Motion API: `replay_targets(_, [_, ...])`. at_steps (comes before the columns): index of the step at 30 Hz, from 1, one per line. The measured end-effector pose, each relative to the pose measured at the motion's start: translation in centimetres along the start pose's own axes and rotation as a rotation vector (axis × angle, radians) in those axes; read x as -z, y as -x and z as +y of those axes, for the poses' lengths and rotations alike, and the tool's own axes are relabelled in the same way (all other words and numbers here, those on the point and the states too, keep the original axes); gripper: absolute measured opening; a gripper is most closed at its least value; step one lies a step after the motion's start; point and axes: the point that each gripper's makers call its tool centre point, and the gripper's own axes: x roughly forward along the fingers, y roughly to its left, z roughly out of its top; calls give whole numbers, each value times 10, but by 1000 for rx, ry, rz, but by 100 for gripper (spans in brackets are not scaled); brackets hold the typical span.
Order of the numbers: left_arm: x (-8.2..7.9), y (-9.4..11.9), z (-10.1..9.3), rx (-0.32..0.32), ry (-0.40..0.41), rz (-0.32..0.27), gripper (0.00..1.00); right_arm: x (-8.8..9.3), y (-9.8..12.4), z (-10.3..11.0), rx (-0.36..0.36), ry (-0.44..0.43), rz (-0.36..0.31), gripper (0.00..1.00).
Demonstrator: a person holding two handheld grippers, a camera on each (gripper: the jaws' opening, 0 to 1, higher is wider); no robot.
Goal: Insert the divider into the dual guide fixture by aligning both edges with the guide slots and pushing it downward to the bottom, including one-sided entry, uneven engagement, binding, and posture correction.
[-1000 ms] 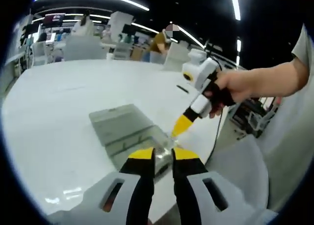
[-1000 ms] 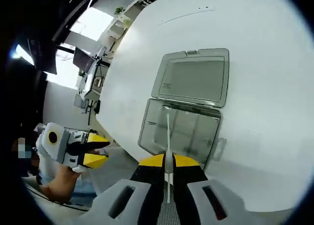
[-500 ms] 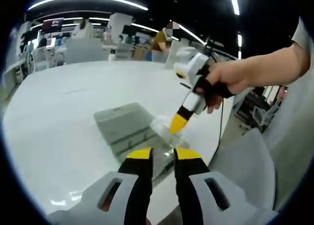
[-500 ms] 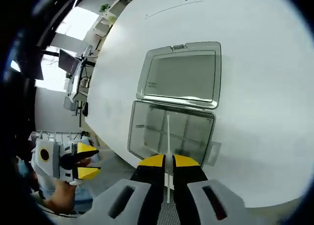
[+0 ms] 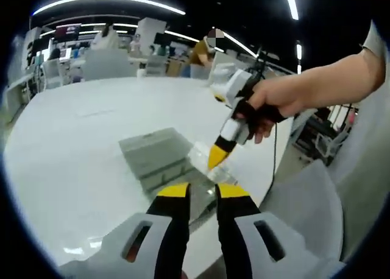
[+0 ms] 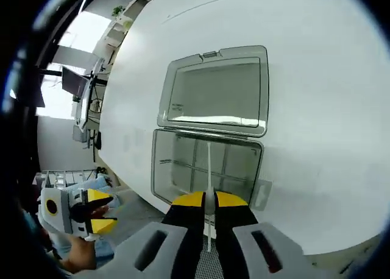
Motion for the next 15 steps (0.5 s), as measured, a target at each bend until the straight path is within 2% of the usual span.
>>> replay_targets(15, [0,2,3,-9,13,-6,12,-1,-11,-11,34,-41,17,0])
